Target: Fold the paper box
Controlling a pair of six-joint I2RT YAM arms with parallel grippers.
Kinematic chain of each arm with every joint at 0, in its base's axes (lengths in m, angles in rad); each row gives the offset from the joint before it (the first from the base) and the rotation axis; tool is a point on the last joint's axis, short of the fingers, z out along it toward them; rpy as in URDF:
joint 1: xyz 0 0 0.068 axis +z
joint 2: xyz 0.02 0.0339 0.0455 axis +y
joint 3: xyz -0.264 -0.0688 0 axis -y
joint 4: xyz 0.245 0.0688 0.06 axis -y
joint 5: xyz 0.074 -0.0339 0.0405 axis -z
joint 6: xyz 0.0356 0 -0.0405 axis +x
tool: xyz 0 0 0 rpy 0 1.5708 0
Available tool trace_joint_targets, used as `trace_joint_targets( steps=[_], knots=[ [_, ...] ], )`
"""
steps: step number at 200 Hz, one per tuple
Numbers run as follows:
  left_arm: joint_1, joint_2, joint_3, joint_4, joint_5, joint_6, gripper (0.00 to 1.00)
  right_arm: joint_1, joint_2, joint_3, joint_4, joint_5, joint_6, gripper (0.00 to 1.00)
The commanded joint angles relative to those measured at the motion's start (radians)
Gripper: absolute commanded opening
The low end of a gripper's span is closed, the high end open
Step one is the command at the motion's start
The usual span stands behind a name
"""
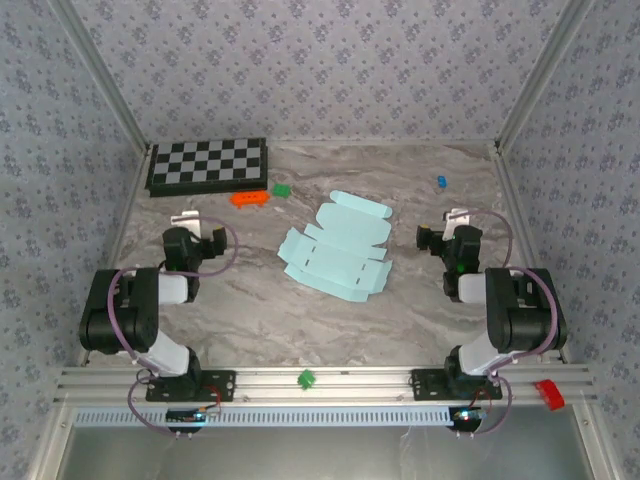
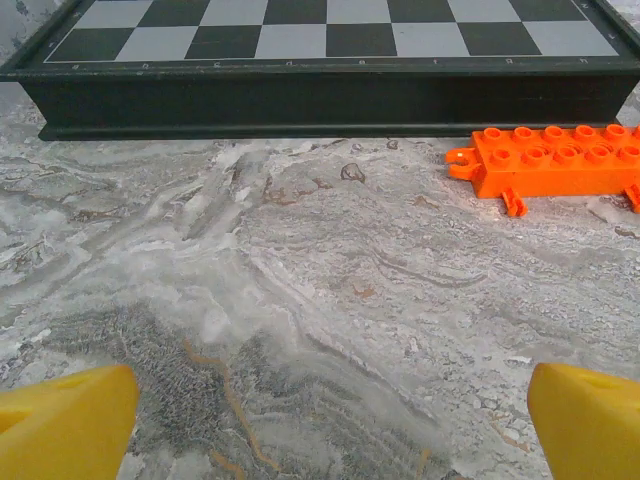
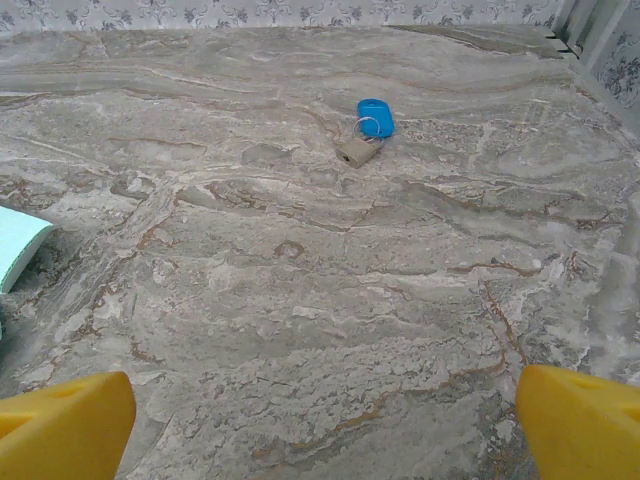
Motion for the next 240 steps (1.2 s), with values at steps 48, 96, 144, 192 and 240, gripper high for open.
trace_joint_targets(
  steps=[48, 96, 144, 192, 240],
  knots=[
    [-0.006, 0.0, 0.026, 0.003, -0.014, 0.009, 1.0, 0.026, 0.009, -0.01, 0.044, 0.053, -0.024, 1.0],
    [-0.007, 0.001, 0.026, 0.003, -0.013, 0.009, 1.0, 0.004, 0.009, 0.0, 0.021, 0.006, -0.008, 1.0],
    [-0.002, 0.001, 0.026, 0.001, -0.007, 0.008, 1.0, 0.002, 0.009, 0.0, 0.023, 0.003, -0.009, 1.0],
    [-0.003, -0.014, 0.032, -0.017, -0.032, -0.001, 1.0, 0.002, -0.002, -0.002, 0.021, 0.016, -0.004, 1.0],
    [-0.016, -0.222, 0.191, -0.533, -0.22, -0.19, 0.99, 0.011, -0.156, 0.17, -0.439, 0.085, 0.054, 1.0]
  ],
)
